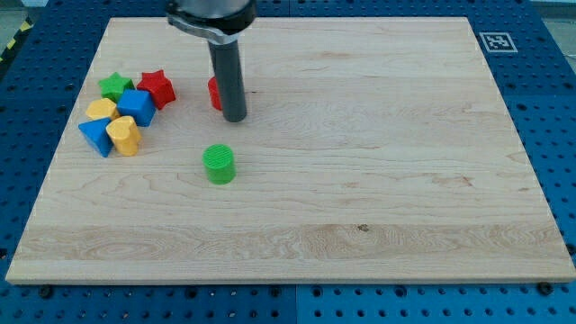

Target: Point your arm at green circle

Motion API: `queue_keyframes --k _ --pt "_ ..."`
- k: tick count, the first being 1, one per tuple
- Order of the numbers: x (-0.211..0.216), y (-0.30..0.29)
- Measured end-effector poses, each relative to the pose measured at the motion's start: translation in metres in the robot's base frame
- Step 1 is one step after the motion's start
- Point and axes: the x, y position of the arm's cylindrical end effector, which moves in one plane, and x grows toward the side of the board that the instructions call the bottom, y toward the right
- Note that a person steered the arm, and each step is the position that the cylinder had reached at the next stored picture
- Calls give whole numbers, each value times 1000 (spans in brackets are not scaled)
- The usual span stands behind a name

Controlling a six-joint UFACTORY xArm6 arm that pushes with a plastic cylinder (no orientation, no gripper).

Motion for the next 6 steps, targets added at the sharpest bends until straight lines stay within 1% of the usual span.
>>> queue_keyframes --k 1,2,3,4,5,6 --pt "16 61" --pt "88 77" --pt "158 64" --pt "179 8" --pt "141 -9" --pt "81 -5"
